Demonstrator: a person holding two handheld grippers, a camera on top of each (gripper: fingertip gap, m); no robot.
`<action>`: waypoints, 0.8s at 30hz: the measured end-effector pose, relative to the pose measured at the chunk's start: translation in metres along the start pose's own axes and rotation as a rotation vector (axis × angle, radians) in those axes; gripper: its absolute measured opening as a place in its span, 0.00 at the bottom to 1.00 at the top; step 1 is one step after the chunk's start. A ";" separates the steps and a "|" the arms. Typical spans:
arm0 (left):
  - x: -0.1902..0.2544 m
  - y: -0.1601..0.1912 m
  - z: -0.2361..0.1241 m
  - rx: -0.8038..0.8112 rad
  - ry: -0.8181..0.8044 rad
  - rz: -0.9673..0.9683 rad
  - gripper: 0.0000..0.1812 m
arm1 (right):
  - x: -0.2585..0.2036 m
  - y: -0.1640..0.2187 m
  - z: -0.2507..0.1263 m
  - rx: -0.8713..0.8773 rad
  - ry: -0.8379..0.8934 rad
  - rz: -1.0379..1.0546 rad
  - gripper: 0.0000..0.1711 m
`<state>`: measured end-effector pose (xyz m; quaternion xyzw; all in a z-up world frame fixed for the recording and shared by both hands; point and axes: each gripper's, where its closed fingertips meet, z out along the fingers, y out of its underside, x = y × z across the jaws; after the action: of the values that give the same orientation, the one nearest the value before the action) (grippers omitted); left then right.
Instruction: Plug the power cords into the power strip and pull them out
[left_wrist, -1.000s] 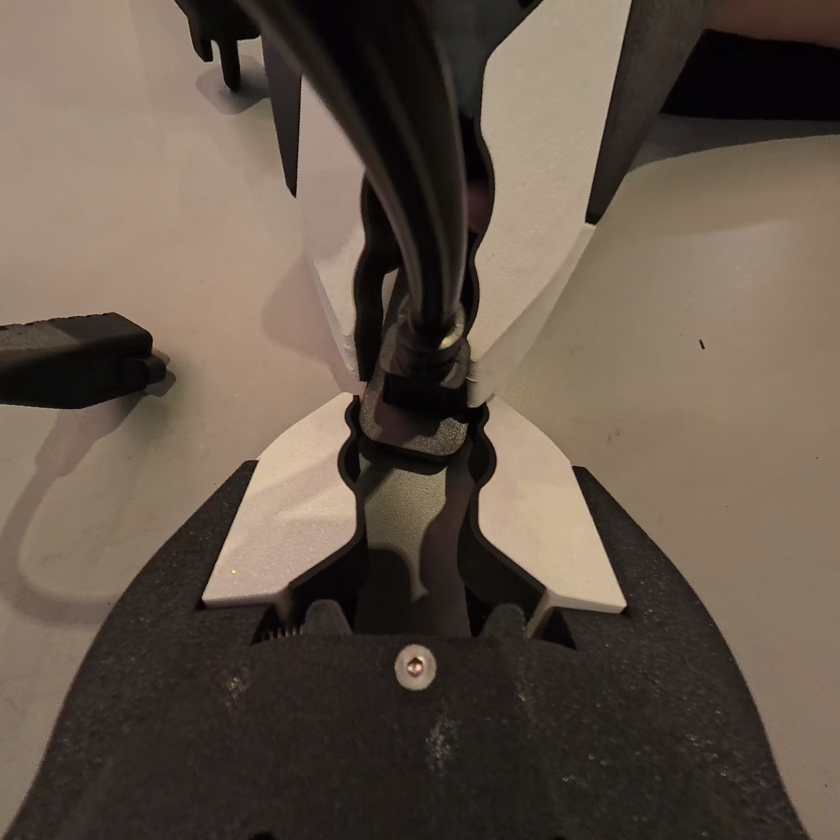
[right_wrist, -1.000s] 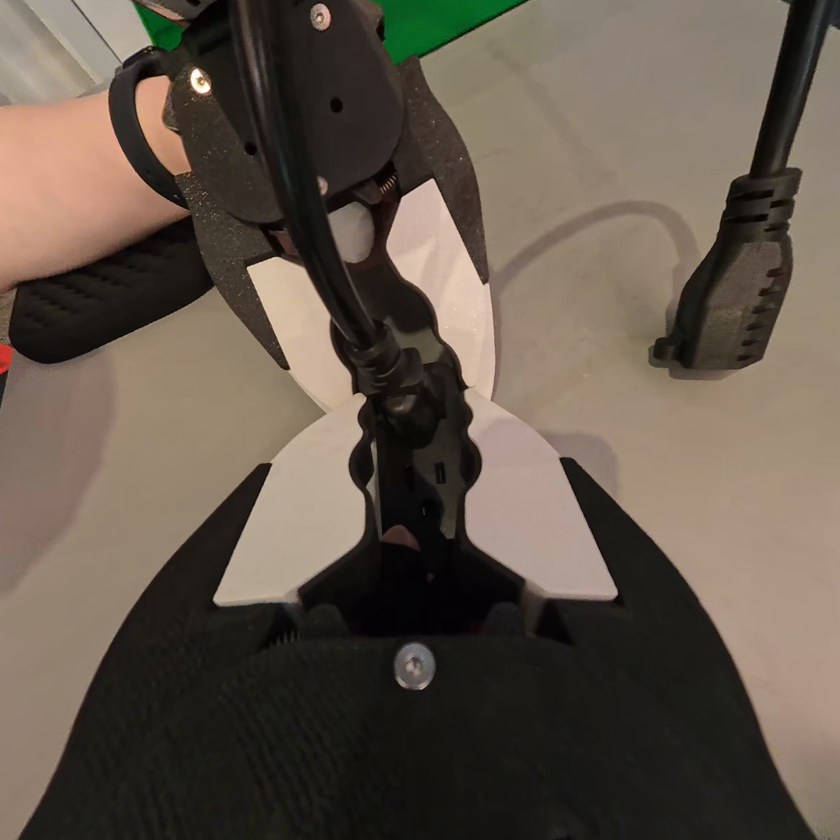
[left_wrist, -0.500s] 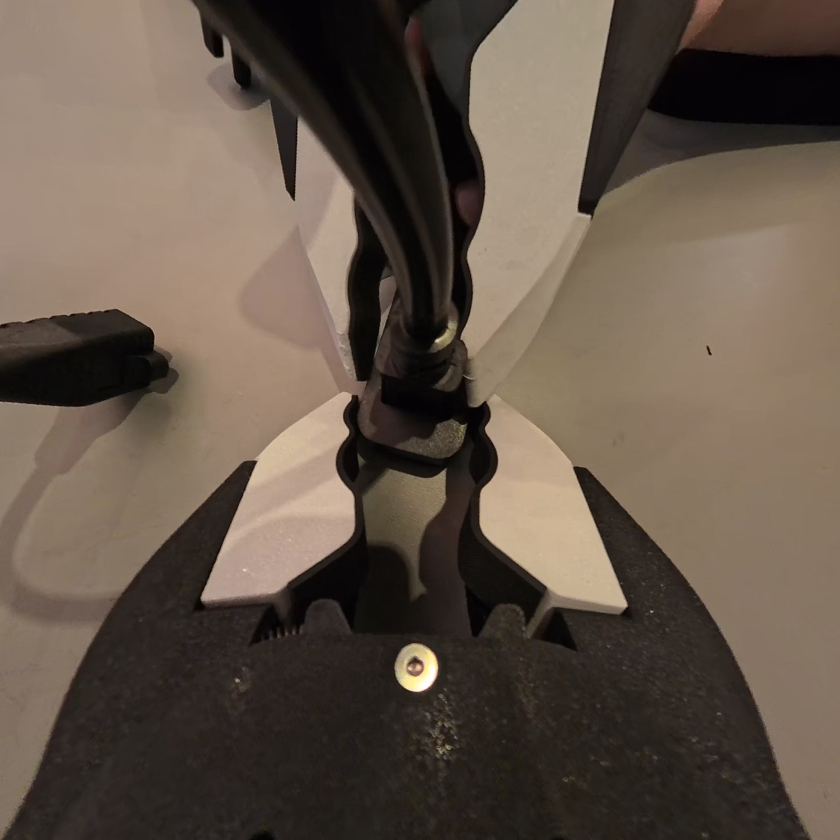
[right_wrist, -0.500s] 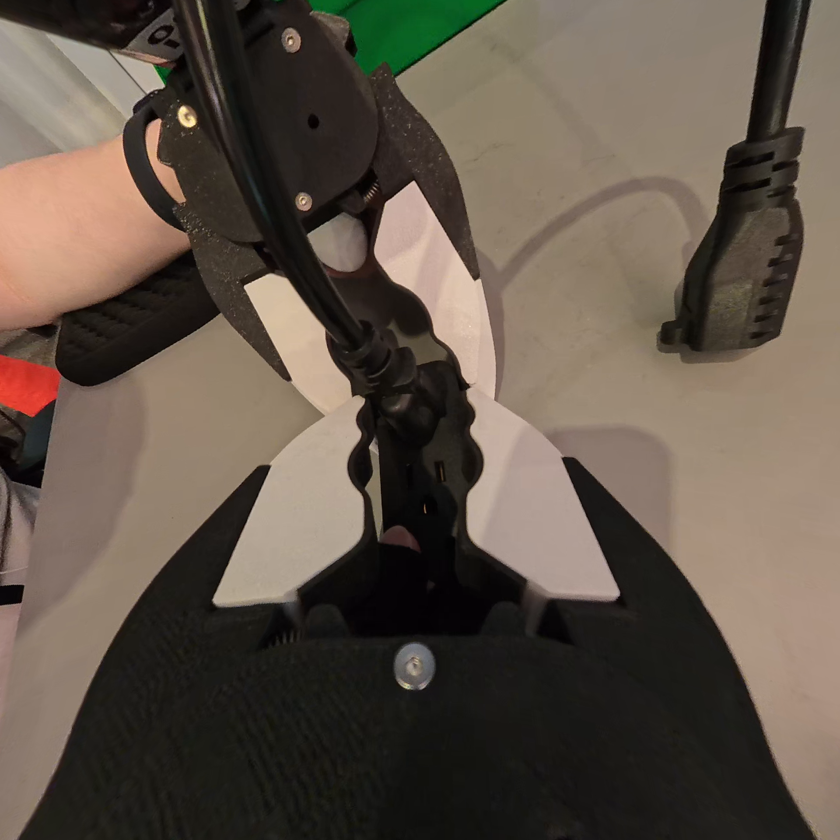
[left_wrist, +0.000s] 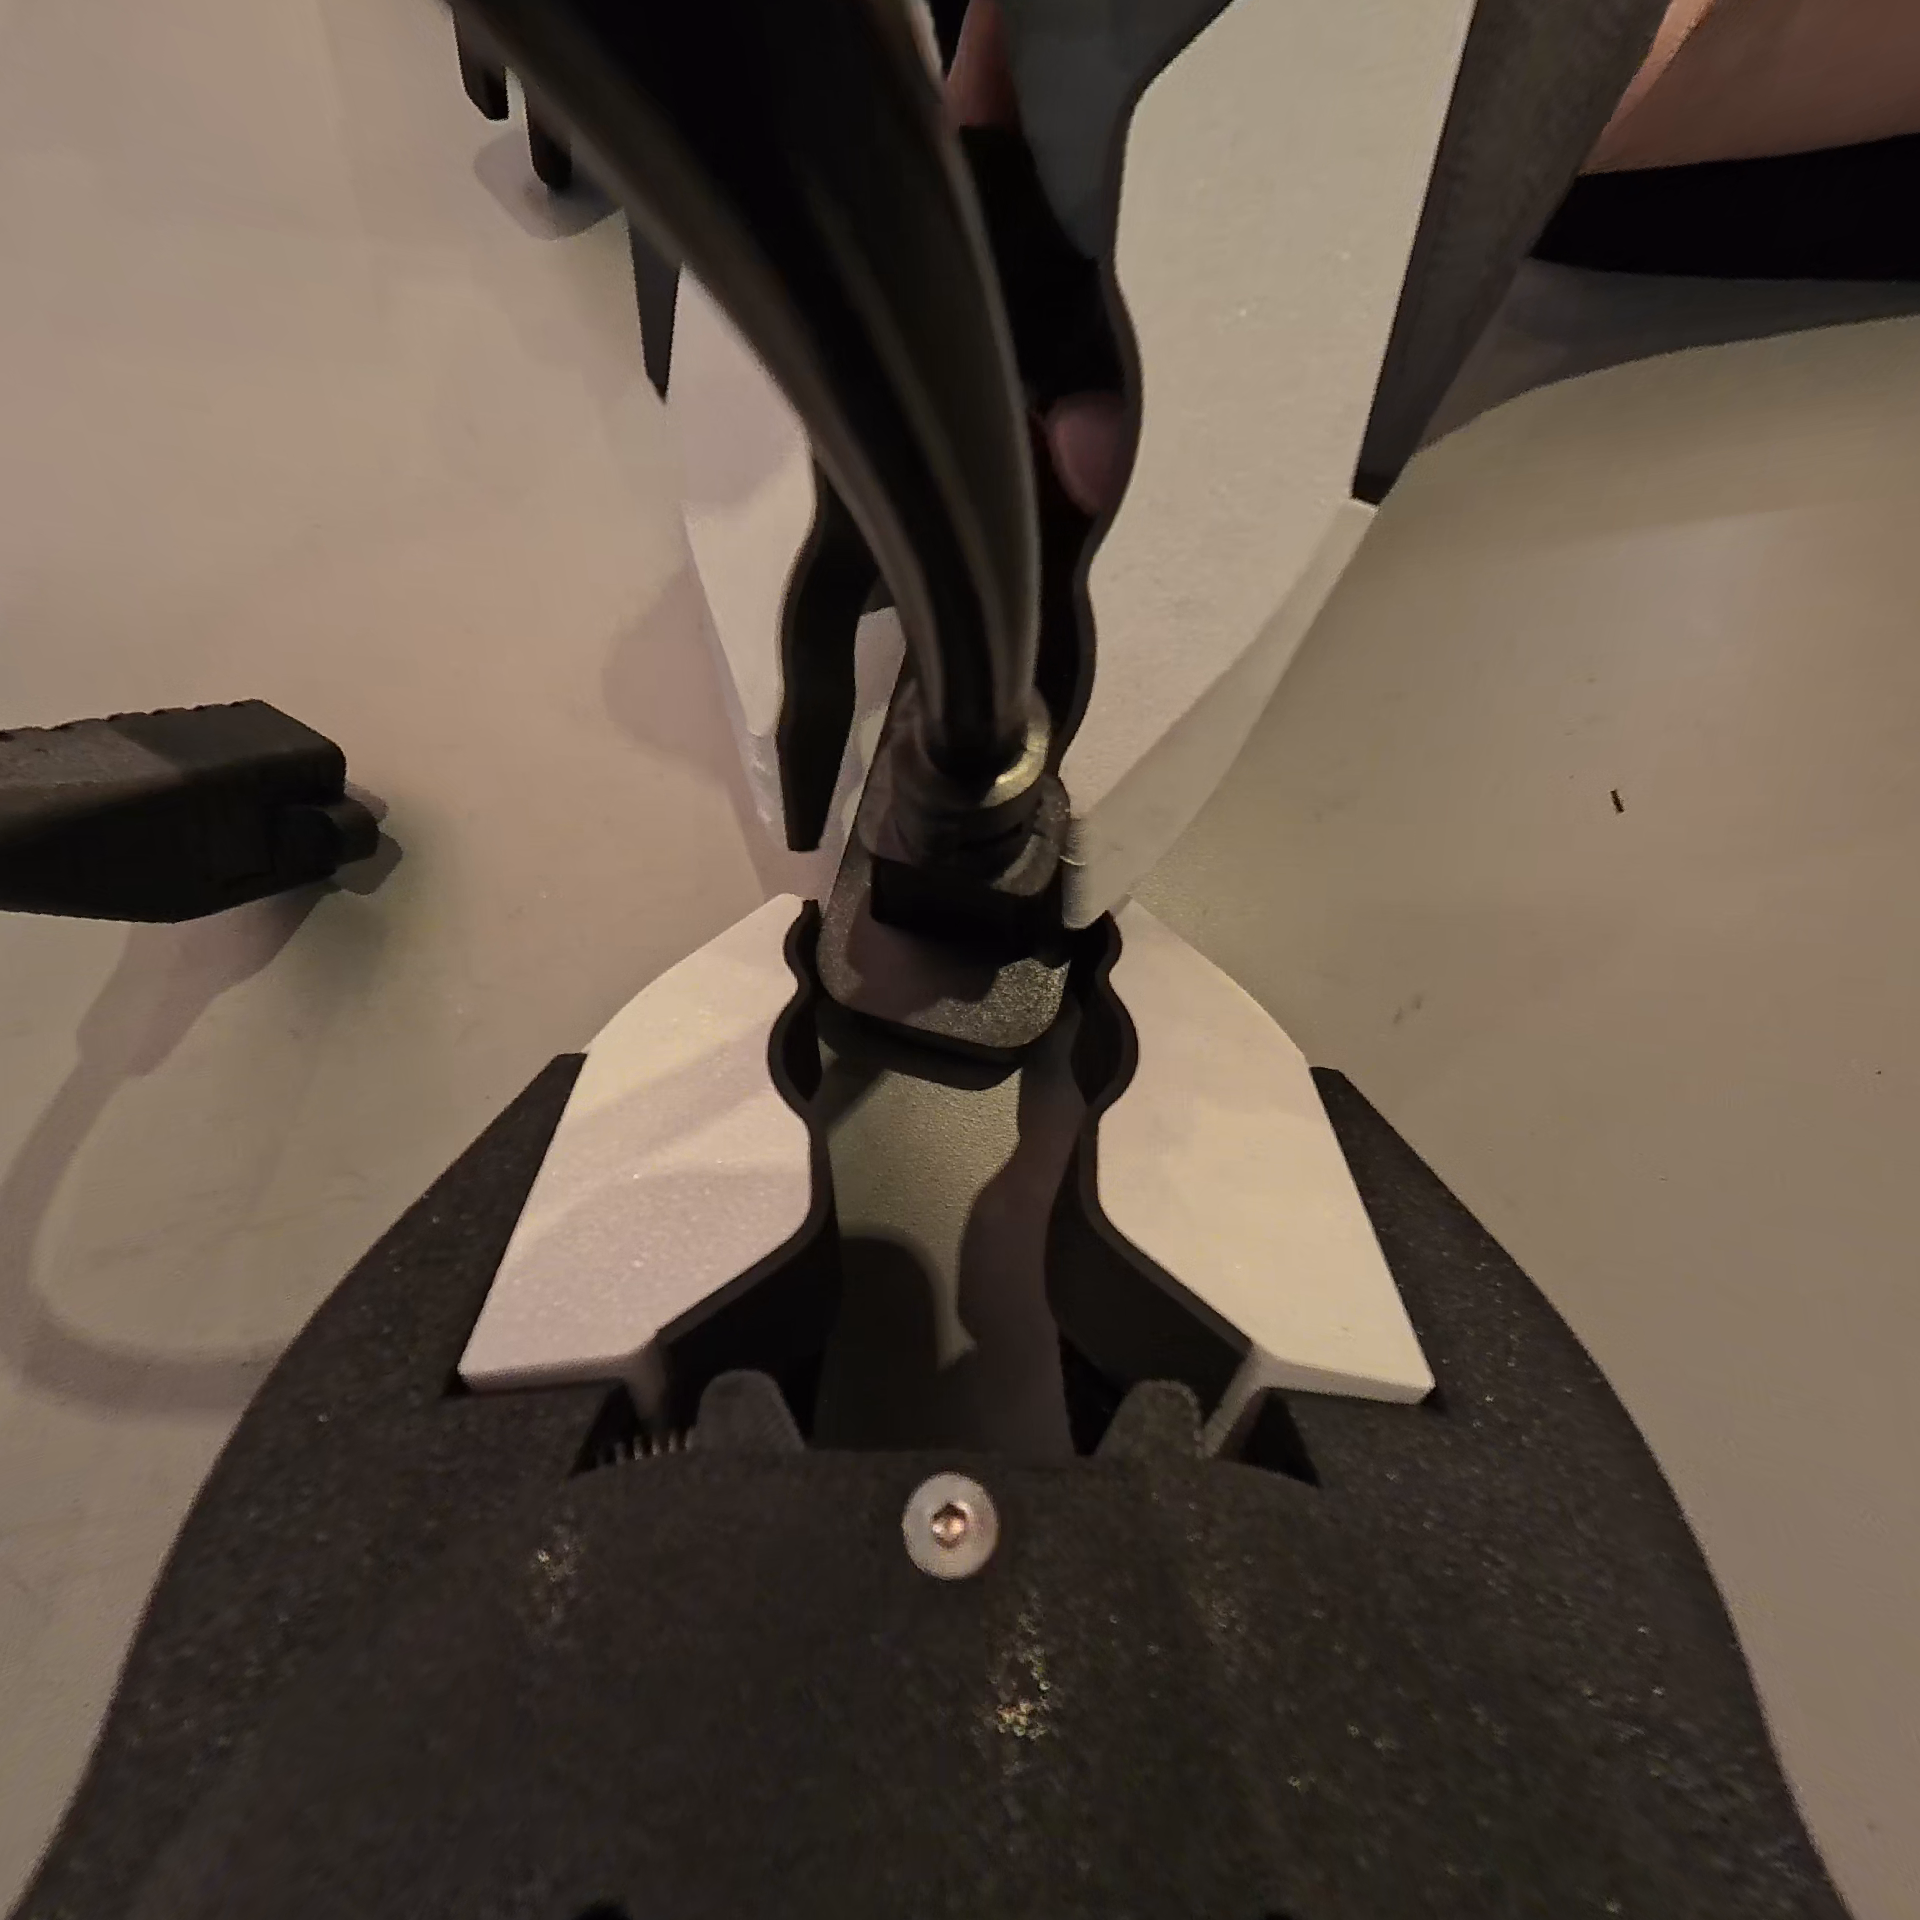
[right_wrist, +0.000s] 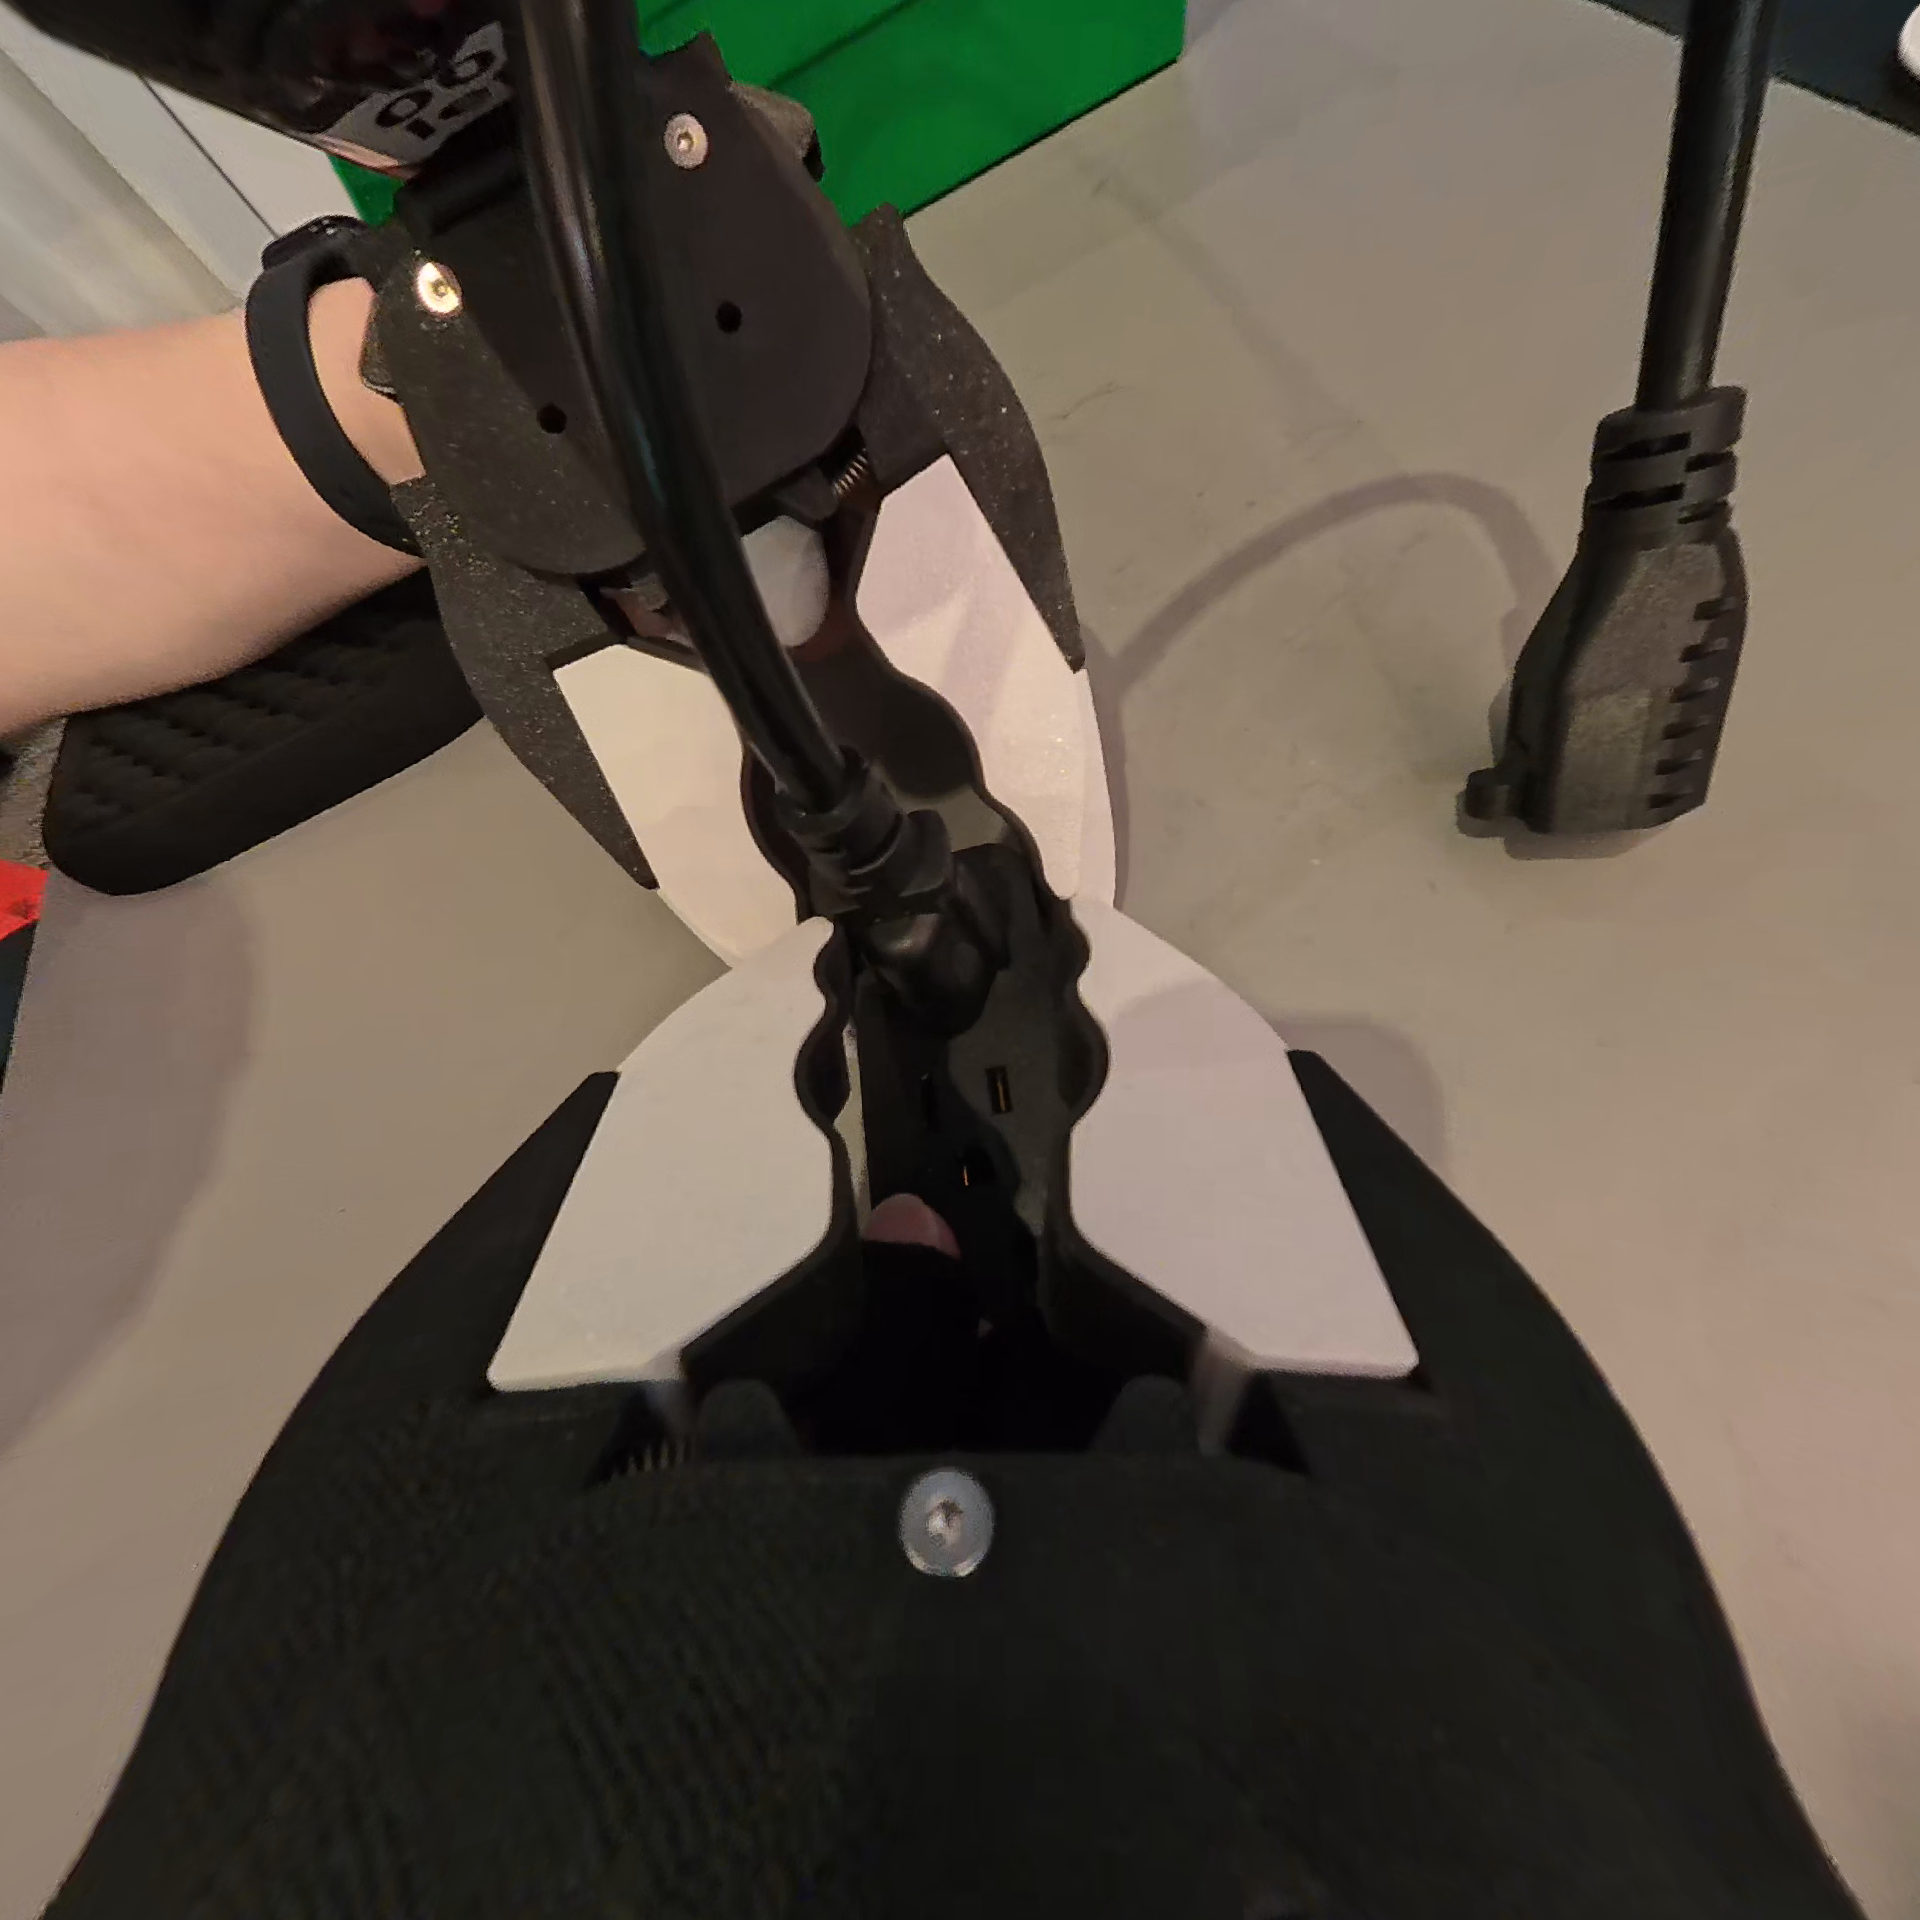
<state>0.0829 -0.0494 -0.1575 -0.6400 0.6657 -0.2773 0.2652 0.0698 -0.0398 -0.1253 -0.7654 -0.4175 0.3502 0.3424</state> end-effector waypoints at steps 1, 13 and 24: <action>0.000 0.000 0.000 0.000 -0.001 -0.001 0.26 | 0.000 -0.001 0.000 0.005 0.008 -0.010 0.22; 0.002 0.000 0.000 0.005 -0.009 -0.009 0.26 | -0.011 -0.009 -0.009 0.092 -0.052 -0.104 0.23; 0.003 0.000 -0.001 0.007 -0.002 -0.003 0.25 | -0.011 -0.001 -0.001 0.019 0.072 -0.299 0.20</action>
<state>0.0824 -0.0520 -0.1569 -0.6402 0.6636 -0.2792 0.2678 0.0654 -0.0496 -0.1214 -0.7032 -0.5111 0.2717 0.4127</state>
